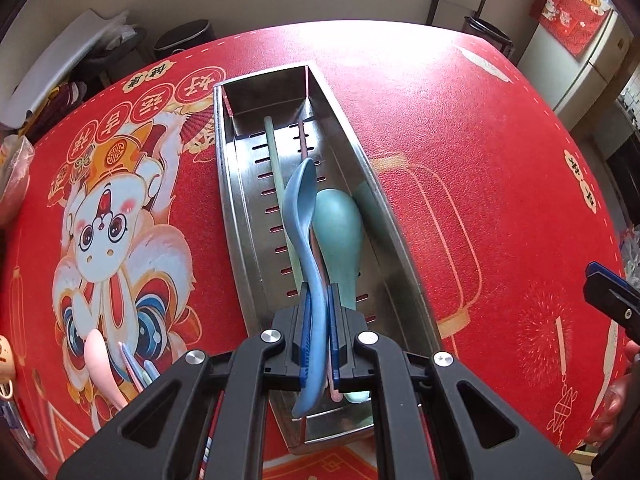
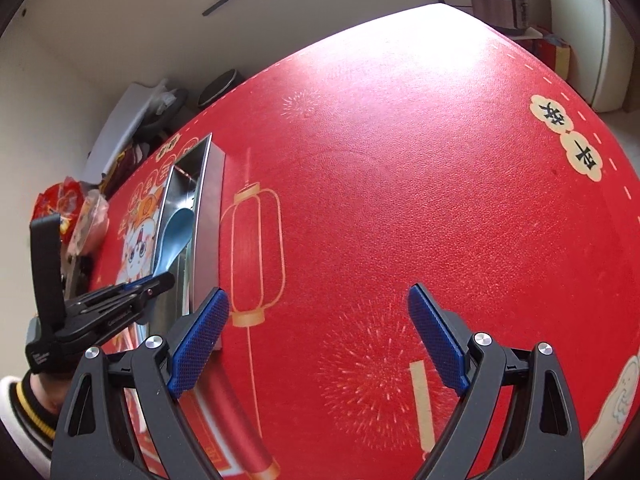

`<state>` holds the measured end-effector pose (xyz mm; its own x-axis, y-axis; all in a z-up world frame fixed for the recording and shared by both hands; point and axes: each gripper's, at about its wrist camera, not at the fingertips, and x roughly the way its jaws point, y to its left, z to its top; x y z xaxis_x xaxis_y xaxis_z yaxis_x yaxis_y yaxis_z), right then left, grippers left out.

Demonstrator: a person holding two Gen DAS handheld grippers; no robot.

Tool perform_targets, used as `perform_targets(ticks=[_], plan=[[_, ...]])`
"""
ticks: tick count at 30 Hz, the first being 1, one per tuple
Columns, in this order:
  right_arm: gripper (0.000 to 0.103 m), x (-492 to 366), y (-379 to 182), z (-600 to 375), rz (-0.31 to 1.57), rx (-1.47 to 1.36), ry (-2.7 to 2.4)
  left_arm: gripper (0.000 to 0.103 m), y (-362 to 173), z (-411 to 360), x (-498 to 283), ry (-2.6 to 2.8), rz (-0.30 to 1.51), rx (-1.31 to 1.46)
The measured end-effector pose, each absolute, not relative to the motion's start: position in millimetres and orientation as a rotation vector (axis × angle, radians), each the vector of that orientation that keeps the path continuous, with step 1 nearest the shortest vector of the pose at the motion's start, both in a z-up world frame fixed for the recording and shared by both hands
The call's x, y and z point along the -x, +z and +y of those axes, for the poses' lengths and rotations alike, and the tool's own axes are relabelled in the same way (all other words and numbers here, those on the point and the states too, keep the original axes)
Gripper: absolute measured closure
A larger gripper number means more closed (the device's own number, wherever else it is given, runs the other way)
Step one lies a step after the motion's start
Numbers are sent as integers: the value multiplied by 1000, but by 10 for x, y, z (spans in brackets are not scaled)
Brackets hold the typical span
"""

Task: Organize utensils
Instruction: 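Carry the blue spoon into the steel tray and open the left gripper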

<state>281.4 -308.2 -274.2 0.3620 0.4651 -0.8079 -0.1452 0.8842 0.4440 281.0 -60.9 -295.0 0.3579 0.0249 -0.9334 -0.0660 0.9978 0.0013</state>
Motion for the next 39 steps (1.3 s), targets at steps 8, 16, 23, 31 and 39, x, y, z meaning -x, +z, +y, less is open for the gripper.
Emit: perform_targets(ticks=[8, 16, 23, 31, 39], plan=[[15, -2832, -2778, -3197, 1142, -369, 403, 95, -3078, -673, -2810, 57, 1230, -14], [15, -2805, -2802, -3193, 1153, -385, 411, 95, -3061, -629, -2832, 62, 1217, -23], [15, -2786, -2841, -3247, 1164, -407, 406, 96, -3045, -658, -2832, 54, 1217, -46], [15, -2777, -2829, -3309, 1159, -421, 394, 95, -2962, -827, -2779, -50, 1208, -41], [15, -2730, -2708, -3179, 1134, -386, 413, 87, -2593, -541, -2547, -30, 1110, 93]])
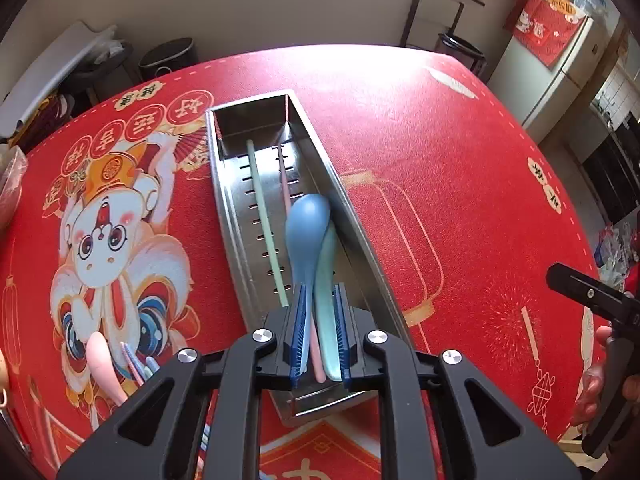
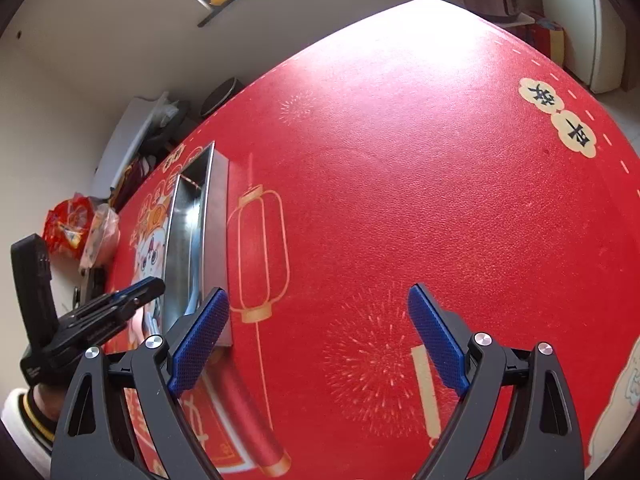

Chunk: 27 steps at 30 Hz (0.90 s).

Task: Organize utensils
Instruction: 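Carry the blue spoon into the steel tray and open the left gripper, then reach the left gripper to the white spoon and close on its handle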

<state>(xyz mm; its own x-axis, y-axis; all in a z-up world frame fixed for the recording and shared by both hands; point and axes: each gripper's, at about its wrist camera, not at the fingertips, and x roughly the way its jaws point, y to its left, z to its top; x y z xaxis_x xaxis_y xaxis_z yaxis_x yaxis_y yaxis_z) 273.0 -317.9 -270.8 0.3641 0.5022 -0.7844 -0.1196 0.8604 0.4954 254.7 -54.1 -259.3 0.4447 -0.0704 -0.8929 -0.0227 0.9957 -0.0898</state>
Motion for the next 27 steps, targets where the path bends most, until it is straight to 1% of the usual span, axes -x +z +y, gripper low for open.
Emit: perform_targets(ticks=[6, 12, 20, 24, 27], plan=[[15, -2581, -2553, -2816, 1092, -321, 468, 84, -2344, -111, -2121, 24, 1042, 189], [15, -2348, -2373, -2291, 1040, -205, 572, 82, -2293, 474, -1555, 119, 1004, 295], [15, -2052, -2372, -1684, 1060, -88, 680, 82, -2546, 978, -901, 219, 1023, 423], [15, -1921, -2403, -1434, 1074, 12, 683, 81, -2714, 972, -696, 206, 1040, 476], [15, -1830, -2447, -1335, 1095, 55, 690, 78, -2838, 892, -601, 179, 1062, 486]])
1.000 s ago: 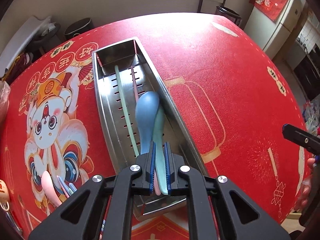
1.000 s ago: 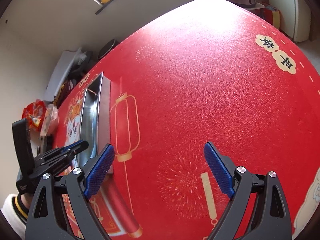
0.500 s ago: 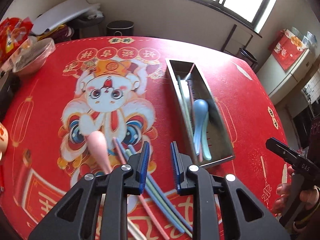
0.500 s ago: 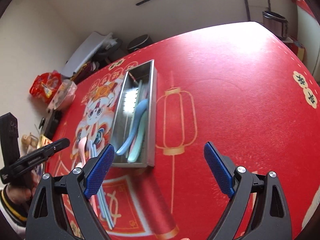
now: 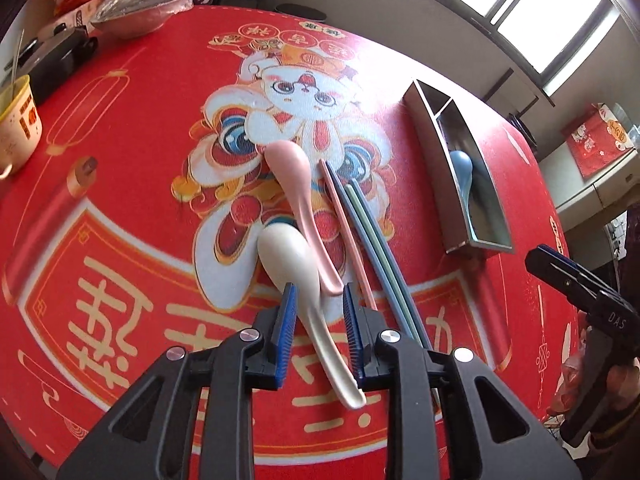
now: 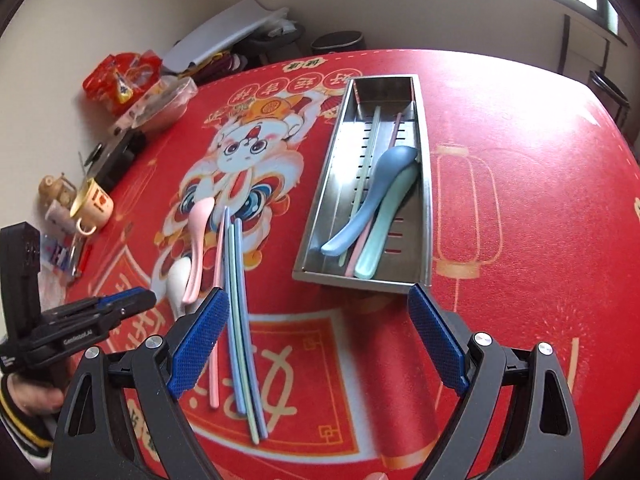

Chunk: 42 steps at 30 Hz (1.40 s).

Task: Organize utensils
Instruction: 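Reach the left gripper to the white spoon and close on its handle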

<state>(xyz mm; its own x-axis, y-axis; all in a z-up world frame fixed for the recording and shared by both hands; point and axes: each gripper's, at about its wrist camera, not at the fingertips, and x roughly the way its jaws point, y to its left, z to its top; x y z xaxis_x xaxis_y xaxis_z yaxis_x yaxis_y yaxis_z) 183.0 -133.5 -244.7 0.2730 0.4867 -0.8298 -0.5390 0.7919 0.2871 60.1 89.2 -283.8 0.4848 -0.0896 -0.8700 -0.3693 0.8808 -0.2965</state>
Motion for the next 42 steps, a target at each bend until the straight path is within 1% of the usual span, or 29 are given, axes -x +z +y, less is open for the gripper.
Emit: perform_targets(ticks=[6, 17, 33, 36, 38, 39, 42], plan=[[15, -1735, -2471, -1258, 1111, 86, 694, 75, -3011, 899, -555, 181, 1064, 511], [15, -1777, -2534, -1301, 1145, 83, 676, 75, -3175, 933, -714, 203, 1086, 484], [15, -1687, -2492, -965, 1149, 150, 783, 75, -3178, 814, -631, 214, 1087, 434], [15, -1674, -2501, -961, 1154, 146, 784, 75, -3181, 811, -650, 211, 1093, 422], [15, -1667, -2511, -978, 1157, 141, 781, 79, -3182, 806, -658, 213, 1095, 408], [15, -1669, -2514, -987, 1159, 138, 778, 83, -3184, 809, -659, 204, 1095, 411], [15, -1670, -2522, -1014, 1162, 129, 767, 84, -3180, 806, -659, 197, 1097, 398]])
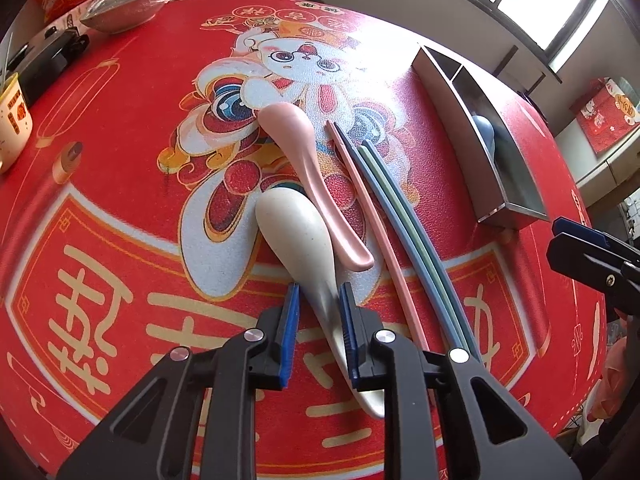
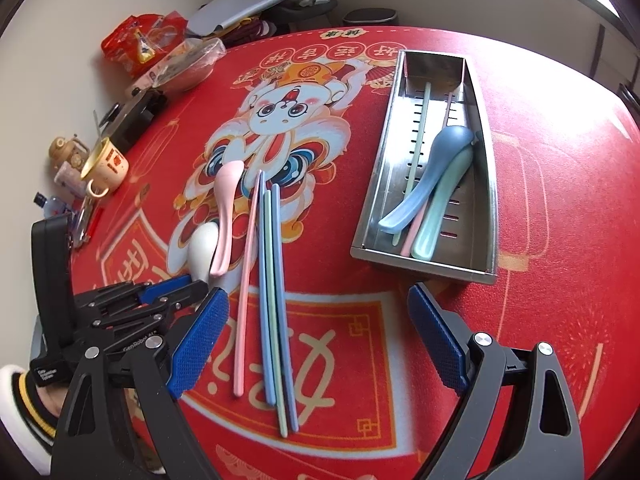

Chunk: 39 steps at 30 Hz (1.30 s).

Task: Organize utensils
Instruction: 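Reach the left gripper to the white spoon and close on its handle, then close the right gripper on the blue chopstick while the left gripper holds the white spoon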

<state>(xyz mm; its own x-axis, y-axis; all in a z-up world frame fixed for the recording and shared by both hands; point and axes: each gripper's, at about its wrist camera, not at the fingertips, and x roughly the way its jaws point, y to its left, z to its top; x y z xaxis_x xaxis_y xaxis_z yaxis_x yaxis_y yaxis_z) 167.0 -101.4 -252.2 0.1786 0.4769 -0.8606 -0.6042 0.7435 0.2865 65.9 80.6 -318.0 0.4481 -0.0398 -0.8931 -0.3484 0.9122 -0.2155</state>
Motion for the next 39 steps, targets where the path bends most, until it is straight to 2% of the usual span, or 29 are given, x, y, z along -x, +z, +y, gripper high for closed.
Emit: perform_targets(ticks=[4, 7, 39], plan=[[15, -1654, -2525, -1039, 1162, 121, 758, 93, -3151, 768, -660, 172, 1097, 361], [15, -1637, -2528, -1049, 1168, 104, 752, 96, -3119, 732, -653, 151, 1099, 329], [16, -1419, -2764, -1060, 1263, 56, 734, 96, -3236, 858, -375, 17, 1106, 393]])
